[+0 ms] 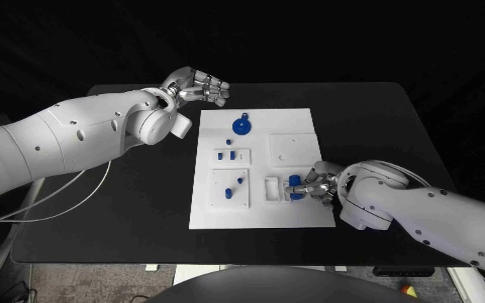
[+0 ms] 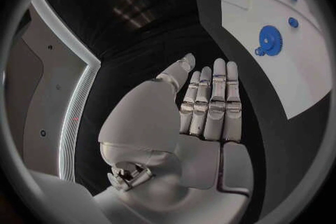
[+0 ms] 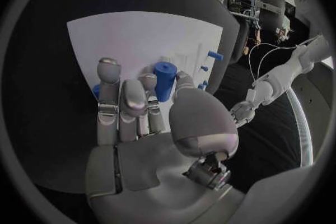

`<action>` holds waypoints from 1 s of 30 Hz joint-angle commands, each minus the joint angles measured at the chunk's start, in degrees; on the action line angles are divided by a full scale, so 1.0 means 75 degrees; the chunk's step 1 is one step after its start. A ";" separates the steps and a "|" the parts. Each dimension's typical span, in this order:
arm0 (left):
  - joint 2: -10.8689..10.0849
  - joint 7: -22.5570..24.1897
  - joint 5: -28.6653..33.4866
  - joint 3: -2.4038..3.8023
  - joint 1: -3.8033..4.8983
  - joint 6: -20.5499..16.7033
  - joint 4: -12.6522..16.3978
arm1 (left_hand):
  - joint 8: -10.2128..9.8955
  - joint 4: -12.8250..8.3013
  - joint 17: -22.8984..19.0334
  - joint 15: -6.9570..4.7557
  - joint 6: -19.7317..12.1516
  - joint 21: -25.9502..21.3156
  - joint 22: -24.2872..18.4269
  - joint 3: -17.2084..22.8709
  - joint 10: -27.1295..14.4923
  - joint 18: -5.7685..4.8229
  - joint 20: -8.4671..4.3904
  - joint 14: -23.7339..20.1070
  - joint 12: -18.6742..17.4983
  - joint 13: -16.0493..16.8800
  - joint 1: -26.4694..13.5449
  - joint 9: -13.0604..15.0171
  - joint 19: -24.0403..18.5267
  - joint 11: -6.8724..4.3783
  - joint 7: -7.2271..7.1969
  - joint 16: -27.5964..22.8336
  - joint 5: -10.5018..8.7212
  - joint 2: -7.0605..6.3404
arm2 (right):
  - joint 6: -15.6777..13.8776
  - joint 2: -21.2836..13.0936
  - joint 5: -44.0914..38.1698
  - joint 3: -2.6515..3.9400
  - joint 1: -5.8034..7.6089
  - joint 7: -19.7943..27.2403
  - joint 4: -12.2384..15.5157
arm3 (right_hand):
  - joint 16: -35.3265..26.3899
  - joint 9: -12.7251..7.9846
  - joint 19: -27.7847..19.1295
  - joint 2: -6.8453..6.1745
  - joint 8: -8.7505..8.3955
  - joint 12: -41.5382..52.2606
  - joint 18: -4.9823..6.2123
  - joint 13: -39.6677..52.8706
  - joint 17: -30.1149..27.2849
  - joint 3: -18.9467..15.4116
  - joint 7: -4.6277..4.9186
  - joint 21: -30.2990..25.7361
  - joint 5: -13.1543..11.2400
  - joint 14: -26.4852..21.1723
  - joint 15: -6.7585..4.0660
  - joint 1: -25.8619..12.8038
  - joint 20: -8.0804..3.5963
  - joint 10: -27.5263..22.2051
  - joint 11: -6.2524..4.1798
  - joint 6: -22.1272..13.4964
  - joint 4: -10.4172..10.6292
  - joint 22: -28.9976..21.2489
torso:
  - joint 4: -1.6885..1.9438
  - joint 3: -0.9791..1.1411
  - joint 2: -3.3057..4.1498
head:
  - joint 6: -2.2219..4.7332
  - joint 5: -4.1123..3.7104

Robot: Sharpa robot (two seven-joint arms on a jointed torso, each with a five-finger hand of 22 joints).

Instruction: Assemble the parts on the task board

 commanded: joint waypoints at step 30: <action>-0.0065 0.0019 0.0045 0.0002 0.0004 0.0143 0.0059 | -0.0003 0.0106 0.0016 -0.0010 -0.0033 0.0018 -0.0108 0.0025 0.0022 -0.0039 -0.0021 0.0011 -0.0016 -0.0009 -0.0077 0.0005 0.0064 0.0019 0.0007 -0.0013 0.0028 -0.0011 | -0.1723 -0.0199 0.0378 -0.0039 -0.0046 0.0331 0.0333 | -0.0121 -0.1116 0.0298 0.0371 -0.0056 -0.0250 -0.0032 -0.0321 -0.0123 0.1020 -0.0287 -0.0152 0.0513 0.0030 -0.0114 0.0318 -0.0104 0.0078 -0.0213 0.0883 -0.1943 0.0368 | -0.0021 -0.0003 -0.0007 | -0.0002 0.0152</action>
